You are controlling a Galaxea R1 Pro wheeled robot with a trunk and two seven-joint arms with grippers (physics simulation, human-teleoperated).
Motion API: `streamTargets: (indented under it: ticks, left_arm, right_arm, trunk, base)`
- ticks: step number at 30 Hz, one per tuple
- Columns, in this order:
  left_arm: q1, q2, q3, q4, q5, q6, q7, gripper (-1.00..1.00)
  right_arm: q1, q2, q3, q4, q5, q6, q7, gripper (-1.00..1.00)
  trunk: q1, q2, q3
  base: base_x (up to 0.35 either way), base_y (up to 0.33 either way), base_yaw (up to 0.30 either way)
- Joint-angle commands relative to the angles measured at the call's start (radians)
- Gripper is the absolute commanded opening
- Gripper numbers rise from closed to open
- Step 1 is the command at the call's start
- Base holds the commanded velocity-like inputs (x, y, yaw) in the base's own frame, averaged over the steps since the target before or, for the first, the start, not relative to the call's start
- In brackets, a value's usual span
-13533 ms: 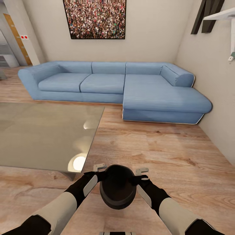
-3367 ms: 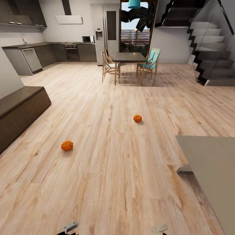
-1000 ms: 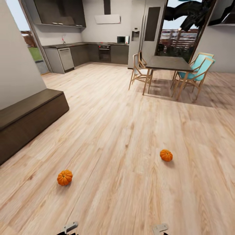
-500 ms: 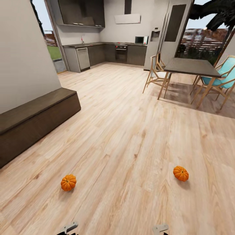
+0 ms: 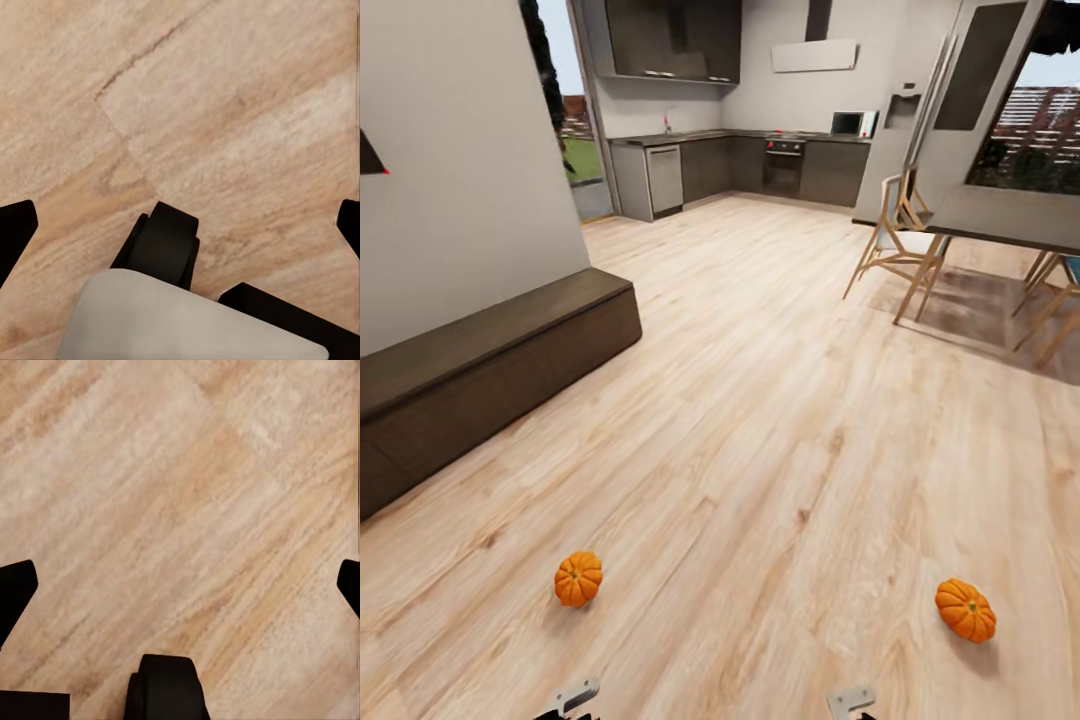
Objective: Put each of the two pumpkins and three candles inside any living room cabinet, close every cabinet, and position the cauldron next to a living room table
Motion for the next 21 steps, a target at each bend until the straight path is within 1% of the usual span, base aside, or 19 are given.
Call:
streamTargets:
  ticks: [1, 16, 18, 21]
  left_arm:
    - [0.0, 0.0, 0.0, 0.0, 0.0, 0.0, 0.0, 1.0]
    - [0.0, 0.0, 0.0, 0.0, 0.0, 0.0, 0.0, 1.0]
    - [0.0, -0.001, 0.0, 0.0, 0.0, -0.002, 0.0, 1.0]
    - [0.0, -0.001, 0.0, 0.0, 0.0, -0.006, 0.0, 1.0]
  right_arm:
    - [0.0, 0.0, 0.0, 0.0, 0.0, 0.0, 0.0, 1.0]
    - [0.0, 0.0, 0.0, 0.0, 0.0, 0.0, 0.0, 1.0]
    - [0.0, -0.003, 0.0, 0.0, -0.002, 0.0, 0.0, 1.0]
    - [0.0, -0.006, 0.0, 0.0, -0.004, 0.0, 0.0, 1.0]
  trunk:
    - [0.0, 0.0, 0.0]
    - [0.0, 0.0, 0.0]
    - [0.0, 0.0, 0.0]
    - [0.0, 0.0, 0.0]
  base:
    - [0.325, -0.147, 0.281]
    - [0.323, -0.147, 0.28]
    - [0.173, -0.079, 0.096]
    - [0.059, -0.027, -0.114]
